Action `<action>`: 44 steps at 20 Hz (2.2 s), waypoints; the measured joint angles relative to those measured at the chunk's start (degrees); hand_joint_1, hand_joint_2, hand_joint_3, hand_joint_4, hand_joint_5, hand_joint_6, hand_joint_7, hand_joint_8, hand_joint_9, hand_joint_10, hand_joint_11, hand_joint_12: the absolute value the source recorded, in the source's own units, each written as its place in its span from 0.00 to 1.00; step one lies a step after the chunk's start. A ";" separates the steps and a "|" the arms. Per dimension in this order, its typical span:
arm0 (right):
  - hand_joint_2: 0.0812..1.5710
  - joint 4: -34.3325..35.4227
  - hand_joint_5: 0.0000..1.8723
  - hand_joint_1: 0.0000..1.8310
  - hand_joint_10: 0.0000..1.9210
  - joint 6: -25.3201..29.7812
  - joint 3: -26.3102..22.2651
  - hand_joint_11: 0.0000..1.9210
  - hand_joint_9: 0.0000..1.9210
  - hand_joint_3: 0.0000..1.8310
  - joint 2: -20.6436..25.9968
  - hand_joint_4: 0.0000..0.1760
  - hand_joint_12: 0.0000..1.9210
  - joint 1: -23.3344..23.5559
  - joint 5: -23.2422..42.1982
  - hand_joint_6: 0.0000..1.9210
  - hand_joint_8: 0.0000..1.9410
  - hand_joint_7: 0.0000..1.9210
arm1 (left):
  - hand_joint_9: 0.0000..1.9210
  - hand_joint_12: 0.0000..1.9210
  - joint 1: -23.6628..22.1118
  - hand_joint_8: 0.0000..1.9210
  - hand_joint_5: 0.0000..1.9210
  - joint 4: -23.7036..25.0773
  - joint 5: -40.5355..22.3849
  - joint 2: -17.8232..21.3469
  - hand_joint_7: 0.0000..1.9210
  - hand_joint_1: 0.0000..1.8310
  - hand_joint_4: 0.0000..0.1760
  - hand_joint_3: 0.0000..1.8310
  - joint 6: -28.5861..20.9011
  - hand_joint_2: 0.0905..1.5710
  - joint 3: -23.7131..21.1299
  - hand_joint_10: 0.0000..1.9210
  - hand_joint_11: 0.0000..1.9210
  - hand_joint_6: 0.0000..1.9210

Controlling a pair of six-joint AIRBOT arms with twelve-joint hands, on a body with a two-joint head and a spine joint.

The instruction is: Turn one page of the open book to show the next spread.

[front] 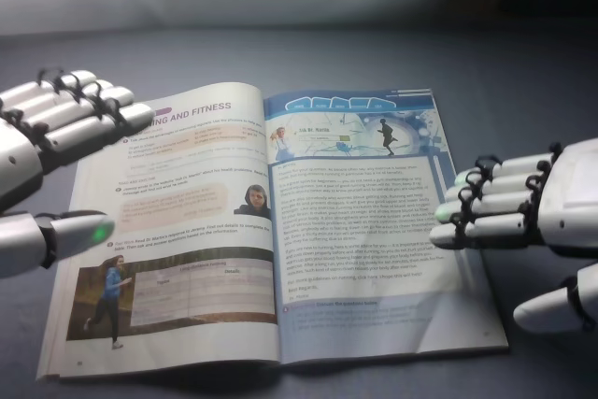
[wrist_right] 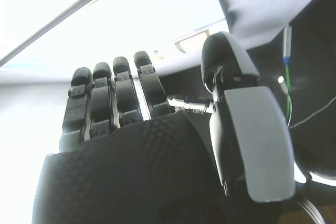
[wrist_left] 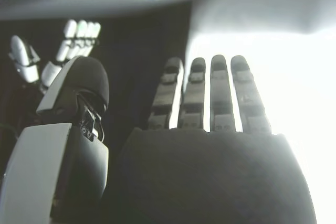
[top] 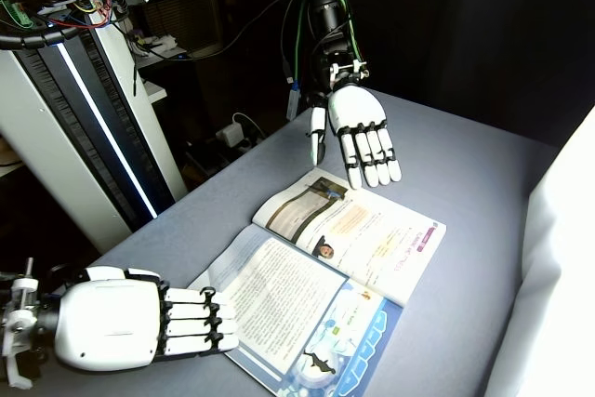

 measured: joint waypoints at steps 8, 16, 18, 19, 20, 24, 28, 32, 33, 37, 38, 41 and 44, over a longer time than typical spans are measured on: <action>0.79 -4.87 0.02 0.00 0.00 4.59 3.15 0.00 0.00 0.00 -4.24 0.00 0.00 0.00 -0.90 0.00 0.00 0.00 | 0.00 0.00 1.55 0.00 0.05 -1.95 -2.97 1.22 0.00 0.12 0.02 0.00 1.38 0.88 -1.22 0.00 0.00 0.00; 0.78 -4.17 0.00 0.00 0.00 4.70 6.25 0.00 0.00 0.00 -9.03 0.00 0.00 0.00 0.28 0.00 0.00 0.00 | 0.00 0.00 3.08 0.00 0.04 -4.98 -6.64 2.43 0.00 0.12 0.00 0.00 2.84 0.88 -2.16 0.00 0.00 0.00; 0.78 -2.51 0.00 0.00 0.00 4.09 7.06 0.00 0.00 0.00 -10.38 0.00 0.00 0.07 0.50 0.00 0.00 0.00 | 0.00 0.00 3.56 0.00 0.05 -5.40 -7.45 2.43 0.00 0.14 0.00 0.00 2.89 0.88 -2.16 0.00 0.00 0.00; 0.78 -0.74 0.00 0.00 0.00 2.69 7.52 0.00 0.00 0.00 -11.17 0.00 0.00 0.07 0.72 0.00 0.00 0.00 | 0.00 0.00 3.61 0.00 0.05 -5.25 -7.39 2.43 0.00 0.14 0.00 0.00 2.91 0.88 -2.19 0.00 0.00 0.00; 0.78 0.92 0.00 0.00 0.00 1.18 7.91 0.00 0.00 0.00 -11.93 0.00 0.00 0.07 0.74 0.00 0.00 0.00 | 0.00 0.00 3.63 0.00 0.04 -5.29 -7.56 2.43 0.00 0.13 0.00 0.00 2.91 0.88 -2.19 0.00 0.00 0.00; 0.78 8.59 0.01 0.00 0.00 -5.05 10.27 0.00 0.00 0.00 -15.89 0.00 0.00 0.04 2.03 0.00 0.00 0.00 | 0.00 0.00 4.24 0.00 0.04 -6.27 -8.17 2.45 0.00 0.13 0.00 0.00 3.23 0.88 -2.40 0.00 0.00 0.00; 0.80 15.58 0.04 0.00 0.00 -9.42 14.19 0.00 0.00 0.00 -21.59 0.00 0.00 0.04 4.92 0.01 0.00 0.00 | 0.00 0.00 5.27 0.00 0.05 -7.52 -9.62 2.54 0.00 0.15 0.00 0.00 3.63 0.87 -2.54 0.00 0.00 0.00; 0.79 20.22 0.02 0.00 0.00 -14.34 16.39 0.00 0.00 0.00 -26.64 0.00 0.00 2.19 7.06 0.00 0.00 0.00 | 0.00 0.00 5.70 0.00 0.02 -8.59 -11.74 3.13 0.00 0.08 0.11 0.00 4.24 0.87 -2.71 0.00 0.00 0.00; 0.79 20.57 0.02 0.00 0.00 -14.64 17.18 0.00 0.00 0.00 -28.33 0.00 0.00 3.41 7.93 0.00 0.00 0.00 | 0.00 0.00 5.70 0.00 0.02 -8.92 -12.28 3.15 0.00 0.04 0.16 0.00 4.42 0.87 -2.71 0.00 0.00 0.00; 0.79 20.15 0.03 0.00 0.00 -15.56 17.73 0.00 0.00 0.00 -31.93 0.00 0.00 5.84 10.40 0.01 0.00 0.00 | 0.00 0.00 6.36 0.00 0.02 -10.10 -13.94 3.54 0.00 0.00 0.15 0.00 4.85 0.88 -2.78 0.00 0.00 0.00; 0.79 20.15 0.02 0.00 0.00 -16.02 17.84 0.00 0.00 0.00 -32.59 0.00 0.00 6.62 10.73 0.00 0.00 0.00 | 0.00 0.00 6.36 0.00 0.01 -10.27 -14.38 3.78 0.00 0.00 0.16 0.00 4.85 0.87 -2.78 0.00 0.00 0.00; 0.76 20.59 0.00 0.00 0.00 -16.72 18.45 0.00 0.00 0.00 -34.03 0.00 0.00 8.33 11.69 0.00 0.00 0.00 | 0.00 0.00 6.36 0.00 0.02 -10.03 -16.28 4.15 0.00 0.00 0.18 0.00 4.92 0.86 -2.78 0.00 0.00 0.00; 0.78 18.91 0.01 0.00 0.00 -16.74 18.16 0.00 0.00 0.00 -34.49 0.00 0.00 8.87 13.40 0.00 0.00 0.00 | 0.00 0.01 6.86 0.00 0.05 -11.43 -18.38 4.31 0.00 0.00 0.05 0.00 5.55 0.88 -2.91 0.00 0.01 0.01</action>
